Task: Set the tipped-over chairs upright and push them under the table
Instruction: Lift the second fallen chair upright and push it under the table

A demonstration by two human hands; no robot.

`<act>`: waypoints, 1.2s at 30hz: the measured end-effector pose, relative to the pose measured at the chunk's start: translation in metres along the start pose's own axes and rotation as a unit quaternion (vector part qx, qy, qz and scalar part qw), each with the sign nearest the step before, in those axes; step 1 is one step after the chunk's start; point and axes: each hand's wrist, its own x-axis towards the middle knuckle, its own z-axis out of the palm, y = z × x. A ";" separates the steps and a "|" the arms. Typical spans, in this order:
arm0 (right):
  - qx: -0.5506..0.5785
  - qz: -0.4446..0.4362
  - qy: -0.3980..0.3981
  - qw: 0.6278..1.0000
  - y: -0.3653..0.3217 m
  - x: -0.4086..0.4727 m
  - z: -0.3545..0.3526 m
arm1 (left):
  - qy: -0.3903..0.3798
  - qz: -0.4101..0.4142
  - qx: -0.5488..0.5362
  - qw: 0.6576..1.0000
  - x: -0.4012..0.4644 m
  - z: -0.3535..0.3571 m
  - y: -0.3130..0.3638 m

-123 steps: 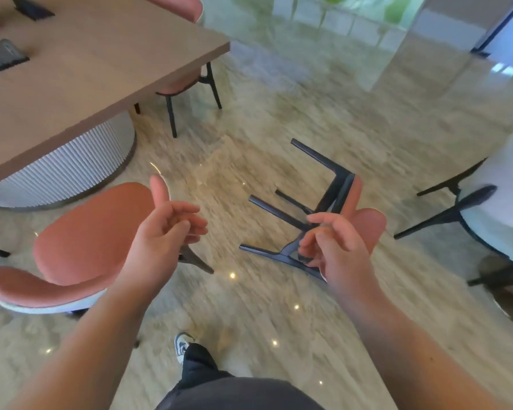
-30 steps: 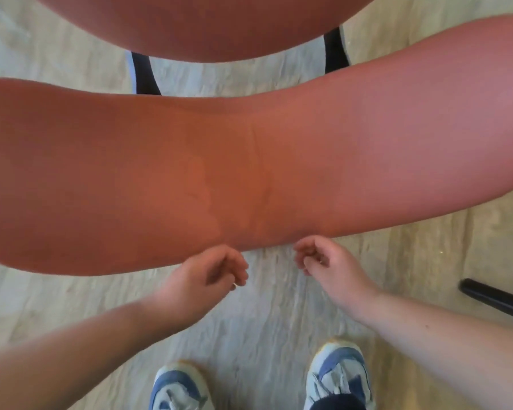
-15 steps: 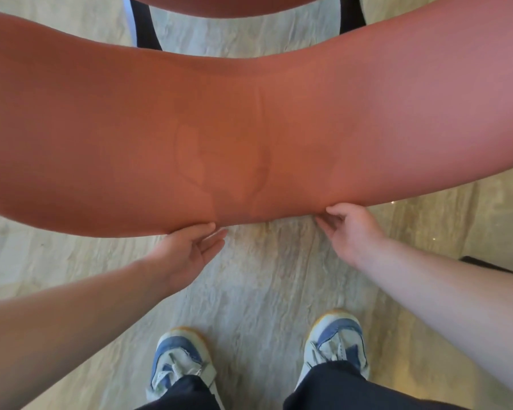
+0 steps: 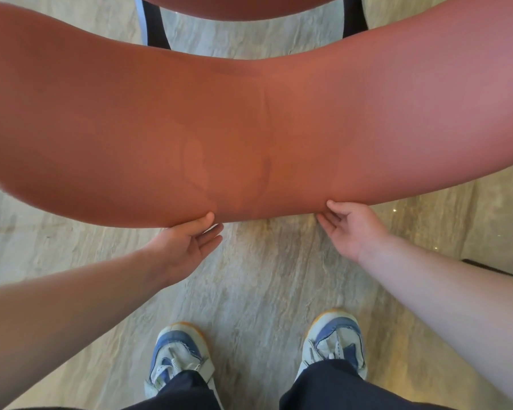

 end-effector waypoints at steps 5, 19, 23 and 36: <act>0.007 -0.009 0.007 1.000 -0.001 -0.005 0.001 | -0.005 0.012 0.011 1.000 -0.003 -0.003 0.001; 0.029 0.007 -0.040 0.999 -0.061 -0.124 0.043 | 0.032 0.027 0.003 0.999 -0.115 0.040 0.069; 0.020 0.003 -0.042 0.999 -0.092 -0.172 0.068 | 0.036 0.025 0.000 0.999 -0.160 0.060 0.106; -0.085 0.003 -0.023 0.996 -0.217 -0.305 0.174 | 0.094 0.045 -0.042 0.994 -0.283 0.149 0.249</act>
